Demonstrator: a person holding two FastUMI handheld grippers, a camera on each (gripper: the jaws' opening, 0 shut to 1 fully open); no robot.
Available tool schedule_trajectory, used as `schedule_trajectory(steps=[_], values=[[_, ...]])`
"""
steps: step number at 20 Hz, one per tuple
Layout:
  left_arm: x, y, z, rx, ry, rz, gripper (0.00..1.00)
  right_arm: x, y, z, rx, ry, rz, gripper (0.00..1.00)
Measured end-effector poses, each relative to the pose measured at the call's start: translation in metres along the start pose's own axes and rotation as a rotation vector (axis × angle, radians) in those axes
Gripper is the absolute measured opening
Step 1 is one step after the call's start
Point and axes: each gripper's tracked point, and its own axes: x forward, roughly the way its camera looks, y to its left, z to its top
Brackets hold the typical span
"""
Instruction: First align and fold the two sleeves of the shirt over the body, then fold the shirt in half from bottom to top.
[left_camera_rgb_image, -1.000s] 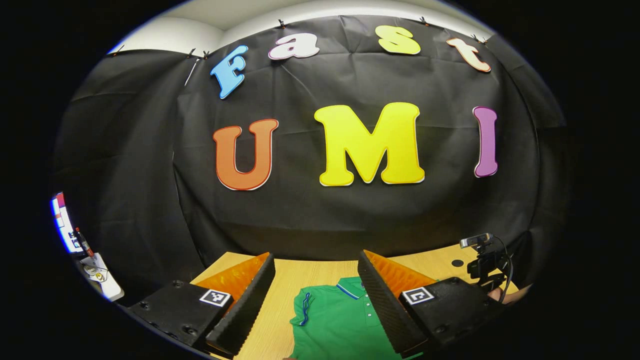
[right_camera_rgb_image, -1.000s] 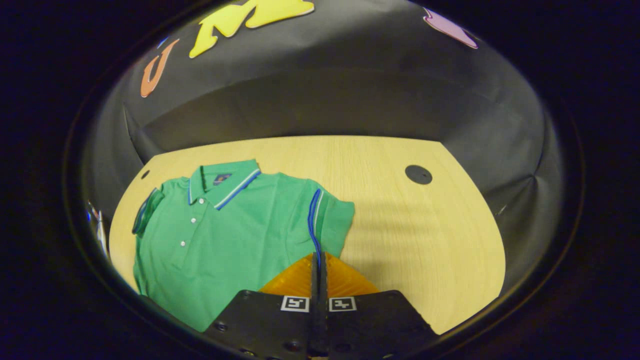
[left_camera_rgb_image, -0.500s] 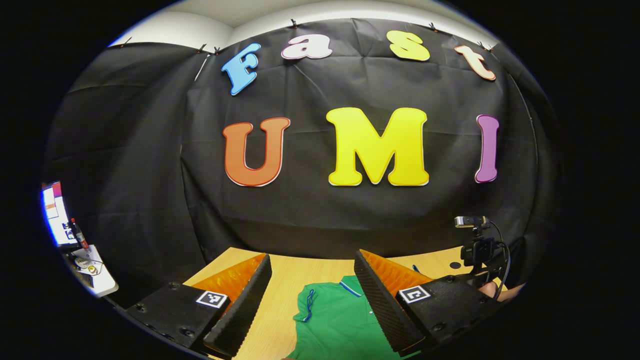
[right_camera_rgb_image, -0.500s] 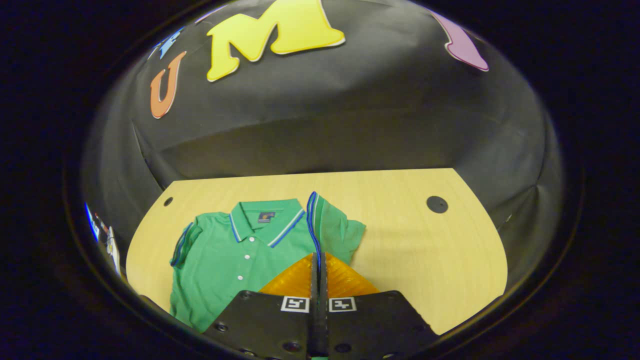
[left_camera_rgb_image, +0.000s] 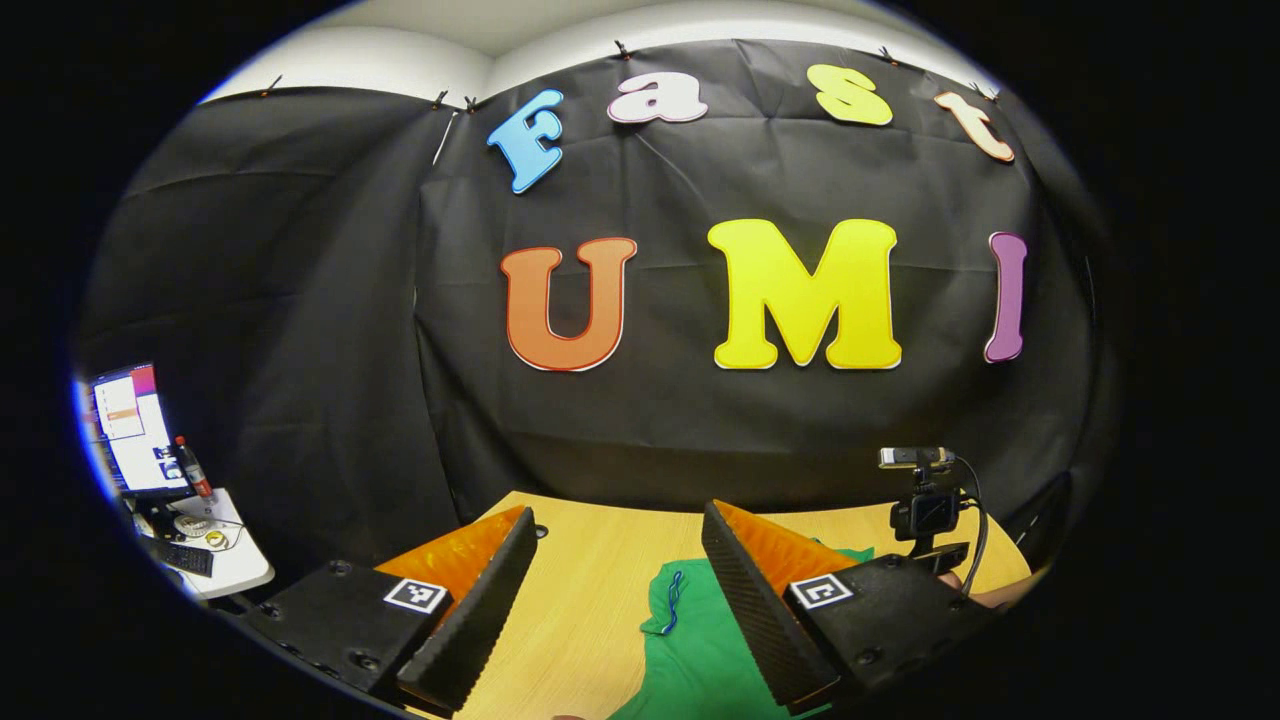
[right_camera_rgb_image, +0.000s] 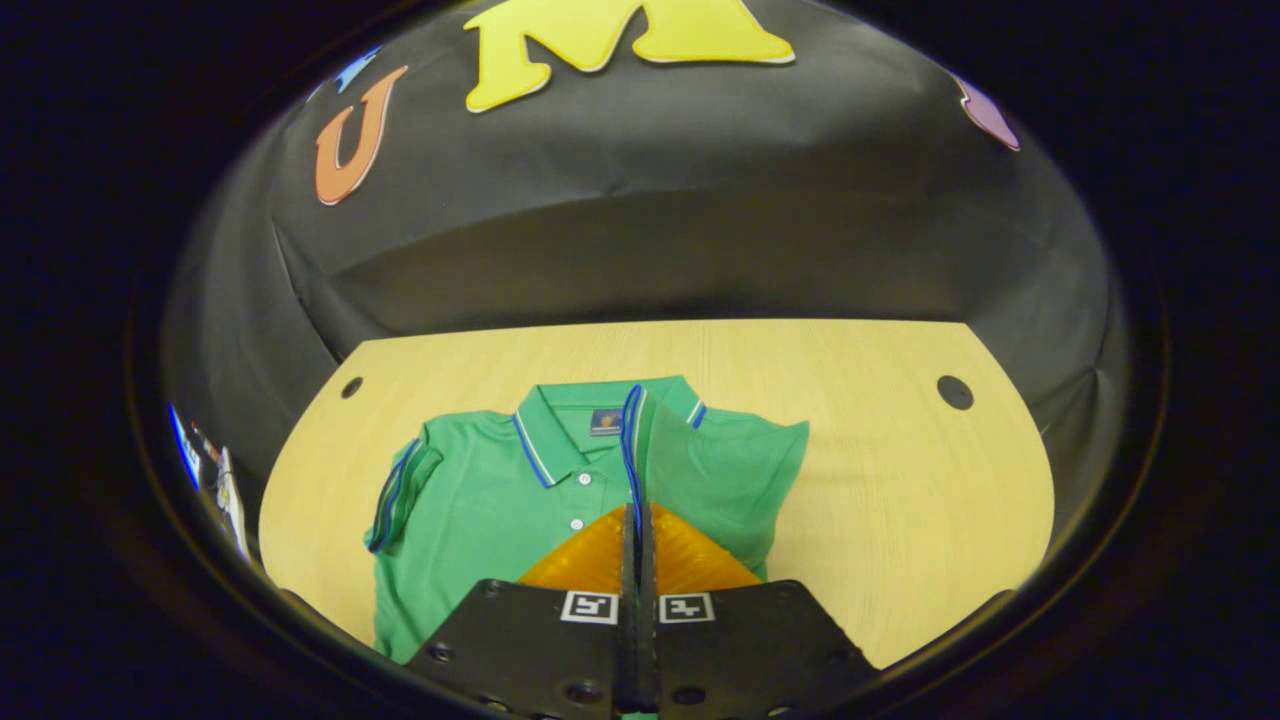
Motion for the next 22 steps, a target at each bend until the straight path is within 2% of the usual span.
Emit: schedule_trajectory(steps=[1,2,3,5,6,8,10,11,13,14,15,16,20,22], values=[[0.000,-0.001,-0.003,-0.003,0.006,-0.003,1.00,0.000,0.002,0.000,0.008,-0.005,0.000,0.08],[0.000,-0.001,-0.007,-0.012,0.016,-0.006,1.00,-0.003,0.007,0.002,0.022,-0.012,0.014,0.08],[0.000,-0.001,-0.010,-0.024,0.024,-0.011,1.00,-0.009,0.007,0.003,0.029,-0.022,0.015,0.22],[0.001,-0.003,-0.015,-0.027,0.035,-0.026,1.00,-0.029,0.007,0.009,0.024,-0.067,0.011,0.70],[0.005,-0.002,-0.016,-0.016,0.033,-0.040,1.00,-0.043,0.004,0.014,0.008,-0.099,0.001,0.87],[0.012,-0.008,-0.024,-0.017,0.048,-0.079,1.00,-0.069,0.000,0.020,-0.009,-0.150,-0.016,0.99],[0.021,-0.015,-0.037,-0.031,0.075,-0.125,1.00,-0.106,-0.001,0.028,-0.037,-0.214,-0.031,0.96],[0.033,-0.024,-0.046,-0.039,0.093,-0.174,1.00,-0.136,-0.006,0.033,-0.078,-0.268,-0.052,0.96],[0.049,-0.029,-0.063,-0.018,0.126,-0.215,1.00,-0.176,-0.006,0.035,-0.111,-0.320,-0.066,0.96],[0.058,-0.036,-0.076,-0.015,0.151,-0.242,1.00,-0.195,-0.005,0.034,-0.115,-0.335,-0.068,0.92],[0.067,-0.042,-0.087,-0.023,0.176,-0.270,1.00,-0.213,-0.004,0.032,-0.115,-0.348,-0.069,0.96],[0.077,-0.047,-0.101,-0.033,0.209,-0.289,1.00,-0.229,-0.004,0.030,-0.116,-0.360,-0.072,0.96],[0.118,-0.060,-0.170,-0.069,0.383,-0.342,1.00,-0.276,-0.017,0.017,-0.130,-0.378,-0.119,0.97],[0.133,-0.058,-0.200,-0.093,0.459,-0.335,1.00,-0.288,-0.026,0.010,-0.129,-0.369,-0.144,0.97]])
